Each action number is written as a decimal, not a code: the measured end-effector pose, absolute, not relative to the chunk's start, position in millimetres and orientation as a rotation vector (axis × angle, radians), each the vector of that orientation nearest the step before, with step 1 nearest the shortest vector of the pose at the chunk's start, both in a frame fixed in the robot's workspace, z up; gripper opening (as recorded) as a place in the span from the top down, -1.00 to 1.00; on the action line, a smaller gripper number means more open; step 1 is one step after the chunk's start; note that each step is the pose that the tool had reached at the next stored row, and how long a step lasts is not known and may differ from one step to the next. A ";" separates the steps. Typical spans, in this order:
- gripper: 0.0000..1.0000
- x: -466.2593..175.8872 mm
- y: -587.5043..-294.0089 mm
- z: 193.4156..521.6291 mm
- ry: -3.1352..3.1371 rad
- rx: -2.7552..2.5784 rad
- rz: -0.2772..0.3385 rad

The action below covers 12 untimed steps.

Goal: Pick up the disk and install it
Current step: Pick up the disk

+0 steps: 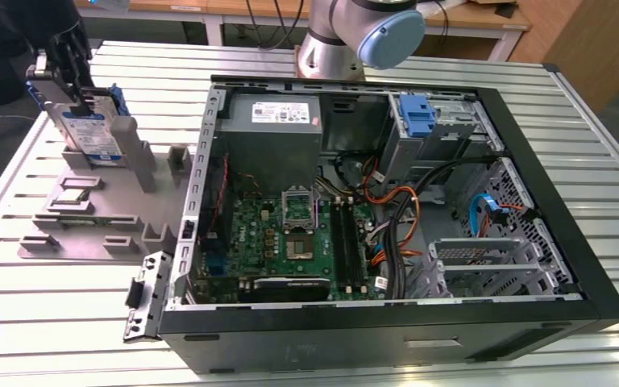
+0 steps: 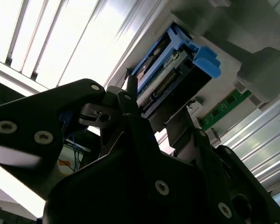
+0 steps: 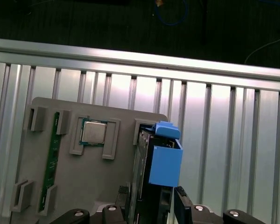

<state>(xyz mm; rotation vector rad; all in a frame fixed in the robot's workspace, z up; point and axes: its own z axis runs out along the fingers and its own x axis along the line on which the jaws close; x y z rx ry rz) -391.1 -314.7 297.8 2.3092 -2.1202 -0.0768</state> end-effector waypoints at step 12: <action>-0.01 -391.1 -316.1 297.8 -2.121 2.308 -0.077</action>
